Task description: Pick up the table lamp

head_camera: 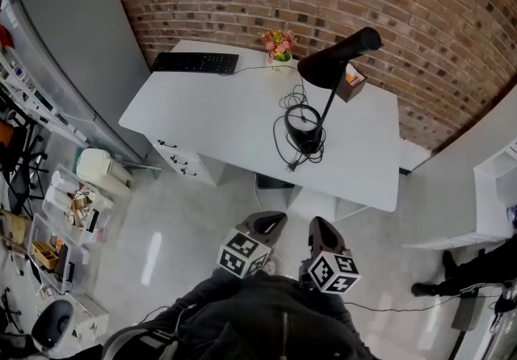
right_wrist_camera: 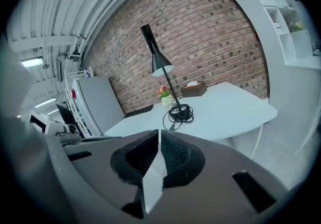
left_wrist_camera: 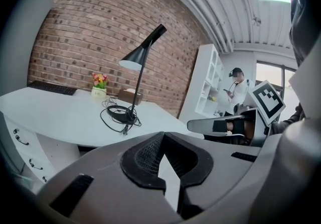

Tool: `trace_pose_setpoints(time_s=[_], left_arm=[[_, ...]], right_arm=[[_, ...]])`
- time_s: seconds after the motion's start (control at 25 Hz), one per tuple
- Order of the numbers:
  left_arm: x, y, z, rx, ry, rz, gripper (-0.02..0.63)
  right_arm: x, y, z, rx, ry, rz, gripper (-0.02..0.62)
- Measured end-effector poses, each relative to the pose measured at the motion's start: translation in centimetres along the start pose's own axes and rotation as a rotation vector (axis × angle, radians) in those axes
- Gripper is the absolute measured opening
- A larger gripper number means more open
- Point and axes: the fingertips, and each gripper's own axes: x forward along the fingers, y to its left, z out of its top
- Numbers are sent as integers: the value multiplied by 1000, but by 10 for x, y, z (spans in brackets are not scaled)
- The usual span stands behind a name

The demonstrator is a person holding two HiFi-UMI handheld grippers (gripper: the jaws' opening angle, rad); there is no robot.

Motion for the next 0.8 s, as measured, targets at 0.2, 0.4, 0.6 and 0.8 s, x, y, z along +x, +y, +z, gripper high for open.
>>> trace_pose_setpoints(time_s=[0.2, 0.4, 0.6, 0.8], left_arm=[[7, -1, -8, -9, 16, -4, 6], [1, -8, -19, -26, 44, -13, 6], [-2, -2, -15, -19, 45, -11, 6], [13, 9, 11, 20, 14, -25, 6]], right_arm=[[7, 6, -13, 13, 44, 31, 18], [5, 10, -20, 27, 59, 34, 18], [1, 13, -30, 34, 75, 29, 18], [7, 2, -24, 59, 63, -4, 18]])
